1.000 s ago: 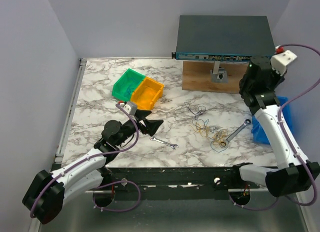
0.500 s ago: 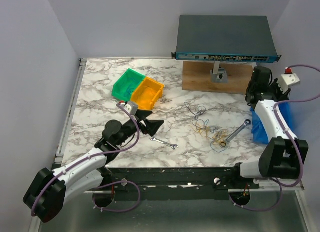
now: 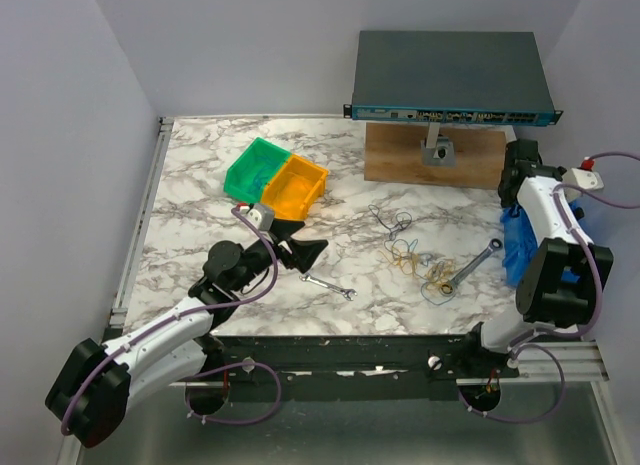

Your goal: Untangle the cables

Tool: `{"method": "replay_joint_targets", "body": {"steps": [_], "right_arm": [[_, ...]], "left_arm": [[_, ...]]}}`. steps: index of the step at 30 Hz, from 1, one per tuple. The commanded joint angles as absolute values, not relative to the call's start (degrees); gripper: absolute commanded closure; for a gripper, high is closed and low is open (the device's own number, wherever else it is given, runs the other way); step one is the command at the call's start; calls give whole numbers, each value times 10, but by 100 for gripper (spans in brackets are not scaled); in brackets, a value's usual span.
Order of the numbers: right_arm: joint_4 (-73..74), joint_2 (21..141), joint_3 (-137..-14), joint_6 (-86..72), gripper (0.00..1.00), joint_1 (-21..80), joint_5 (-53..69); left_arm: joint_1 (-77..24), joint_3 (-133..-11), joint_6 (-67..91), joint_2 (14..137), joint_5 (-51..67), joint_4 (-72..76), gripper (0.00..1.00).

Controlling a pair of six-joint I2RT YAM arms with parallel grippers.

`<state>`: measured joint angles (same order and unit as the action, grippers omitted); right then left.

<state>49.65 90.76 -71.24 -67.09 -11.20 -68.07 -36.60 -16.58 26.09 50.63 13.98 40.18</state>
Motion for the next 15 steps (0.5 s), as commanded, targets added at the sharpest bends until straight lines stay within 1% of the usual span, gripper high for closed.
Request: {"method": "replay_joint_targets", "body": {"steps": [1,4,7,9,10,13,15], "right_arm": [[483,873,-696,-587,16,-113,-520],[316,783,-591,-452,15,-113,-335],[167,667,-477,-338,15,-113,-107],[113,618,-428,-308,15,-112,21],[109,610,-421,-297,15,-111,69],[130,629,-426,-262,21,-90,117],[134,643,-430,-254,24,-41,87]], "left_arm": [[-367,-170,253,507,150,410,11],[-368,-169,251,506,149,408,11],[-368,-171,249,508,151,407,11],[-368,-173,248,510,152,404,11],[-368,-174,248,511,152,404,11],[-368,-175,247,513,151,403,11],[-368,-176,246,514,150,401,11]]}}
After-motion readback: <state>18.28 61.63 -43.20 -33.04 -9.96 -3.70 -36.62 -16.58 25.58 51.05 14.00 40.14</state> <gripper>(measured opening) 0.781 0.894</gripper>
